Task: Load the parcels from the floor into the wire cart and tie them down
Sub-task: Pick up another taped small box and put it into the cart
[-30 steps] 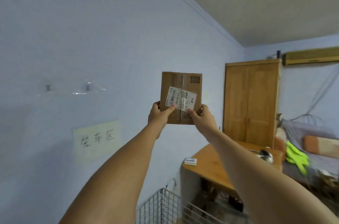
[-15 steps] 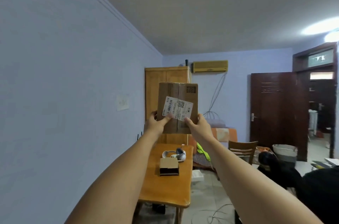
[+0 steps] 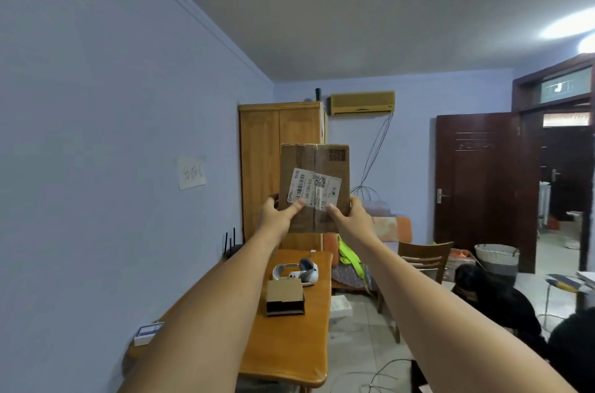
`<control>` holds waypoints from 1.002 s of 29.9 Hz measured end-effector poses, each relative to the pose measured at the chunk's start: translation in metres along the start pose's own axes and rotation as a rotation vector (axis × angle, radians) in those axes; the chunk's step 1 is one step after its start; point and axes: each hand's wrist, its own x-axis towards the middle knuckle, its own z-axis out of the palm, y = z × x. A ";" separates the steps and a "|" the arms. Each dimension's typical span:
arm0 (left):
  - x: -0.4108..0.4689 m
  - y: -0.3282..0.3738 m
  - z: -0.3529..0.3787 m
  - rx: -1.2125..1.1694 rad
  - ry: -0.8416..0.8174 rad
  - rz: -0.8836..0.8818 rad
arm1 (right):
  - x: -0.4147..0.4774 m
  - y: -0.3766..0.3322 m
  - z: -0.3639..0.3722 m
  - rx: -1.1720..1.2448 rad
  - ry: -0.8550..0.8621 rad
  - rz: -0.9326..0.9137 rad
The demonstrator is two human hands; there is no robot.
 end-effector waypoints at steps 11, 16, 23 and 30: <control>0.141 -0.069 -0.054 0.075 0.190 -0.051 | 0.131 0.025 0.120 -0.120 -0.180 -0.075; 0.160 -0.098 -0.130 0.123 0.371 -0.090 | 0.156 0.023 0.223 -0.024 -0.373 -0.120; 0.160 -0.142 -0.243 0.174 0.716 -0.178 | 0.161 0.011 0.384 0.134 -0.677 -0.223; 0.131 -0.166 -0.313 0.218 1.004 -0.195 | 0.135 -0.006 0.482 0.272 -0.965 -0.279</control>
